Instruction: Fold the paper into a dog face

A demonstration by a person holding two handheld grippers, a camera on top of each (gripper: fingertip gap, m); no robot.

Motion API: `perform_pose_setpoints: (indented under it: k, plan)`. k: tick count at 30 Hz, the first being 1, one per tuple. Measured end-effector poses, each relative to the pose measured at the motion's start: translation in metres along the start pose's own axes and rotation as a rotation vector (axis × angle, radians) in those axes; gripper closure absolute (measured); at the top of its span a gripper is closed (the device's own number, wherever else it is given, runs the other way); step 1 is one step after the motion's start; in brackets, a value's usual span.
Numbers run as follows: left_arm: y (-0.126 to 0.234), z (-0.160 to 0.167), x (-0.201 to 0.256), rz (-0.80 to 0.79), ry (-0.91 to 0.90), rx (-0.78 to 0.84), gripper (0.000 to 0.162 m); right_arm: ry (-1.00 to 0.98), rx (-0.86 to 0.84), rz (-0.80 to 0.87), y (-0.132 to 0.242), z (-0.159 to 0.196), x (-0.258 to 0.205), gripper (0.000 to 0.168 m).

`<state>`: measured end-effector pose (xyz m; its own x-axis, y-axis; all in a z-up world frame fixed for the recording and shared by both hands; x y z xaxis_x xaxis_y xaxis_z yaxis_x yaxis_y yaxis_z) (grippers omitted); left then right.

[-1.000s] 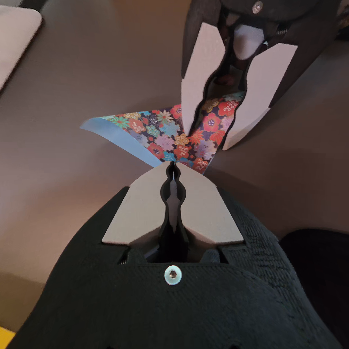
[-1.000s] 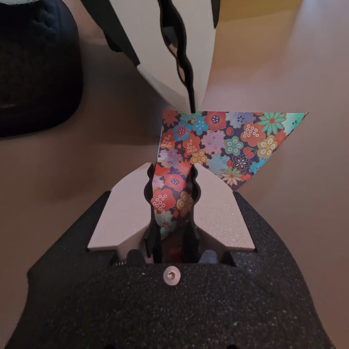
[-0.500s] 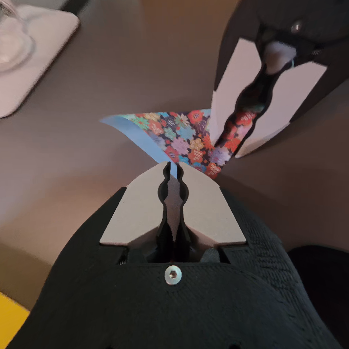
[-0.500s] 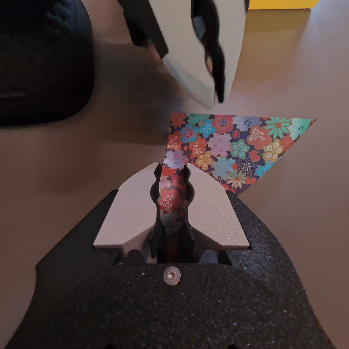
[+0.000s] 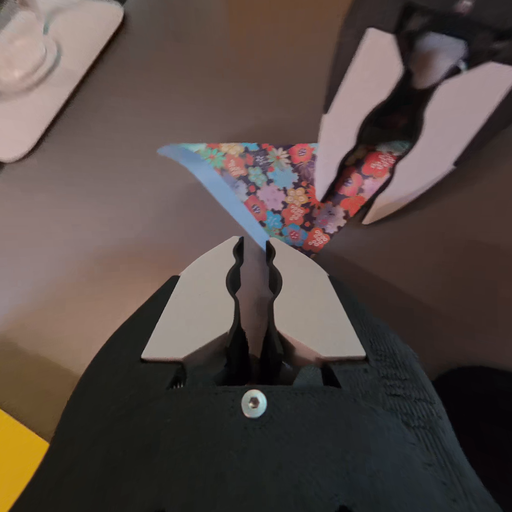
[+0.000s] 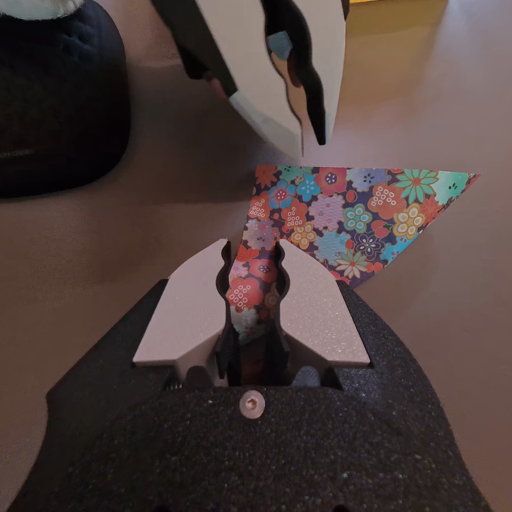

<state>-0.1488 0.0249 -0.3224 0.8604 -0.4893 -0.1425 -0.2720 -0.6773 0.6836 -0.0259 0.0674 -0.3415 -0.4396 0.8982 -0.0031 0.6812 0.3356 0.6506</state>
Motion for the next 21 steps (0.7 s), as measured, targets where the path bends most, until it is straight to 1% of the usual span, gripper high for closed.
perform_pose_setpoints:
  k: [1, 2, 3, 5, 9, 14, 21]
  plan:
    - [-0.001, 0.003, -0.005, 0.002, 0.058, -0.011, 0.152, -0.001, 0.0, -0.001, 0.0, 0.0, 0.0, 0.138]
    - [-0.001, 0.006, -0.007, 0.012, 0.078, -0.029, 0.161, -0.001, 0.001, -0.002, 0.0, 0.0, 0.0, 0.138]
    - [-0.003, 0.009, -0.006, 0.026, 0.061, -0.054, 0.162, 0.001, 0.001, -0.002, 0.0, 0.0, 0.0, 0.138]
    - [-0.008, 0.014, -0.001, 0.036, 0.009, -0.103, 0.162, 0.003, 0.001, -0.003, 0.0, 0.0, 0.0, 0.138]
    - [-0.009, 0.012, 0.006, 0.109, -0.014, -0.096, 0.162, 0.0, 0.001, -0.007, 0.0, 0.0, 0.0, 0.138]
    - [-0.009, 0.014, 0.004, 0.156, 0.041, -0.076, 0.161, -0.02, 0.0, 0.016, 0.0, 0.0, 0.002, 0.14]
    - [-0.009, 0.015, 0.004, 0.16, 0.056, -0.062, 0.161, -0.042, 0.0, 0.062, 0.0, -0.001, 0.006, 0.133]
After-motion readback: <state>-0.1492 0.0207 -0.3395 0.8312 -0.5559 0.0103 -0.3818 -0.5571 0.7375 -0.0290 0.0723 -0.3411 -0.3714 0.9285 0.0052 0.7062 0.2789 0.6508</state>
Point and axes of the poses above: each gripper's, where its closed fingertips meet, y back along the fingers, z out of its underside, x = y × z across the jaws, the point moved 6 cm from there along y, back along the fingers, and after that the axes turned 2 degrees about -z, right-handed, at the moved point
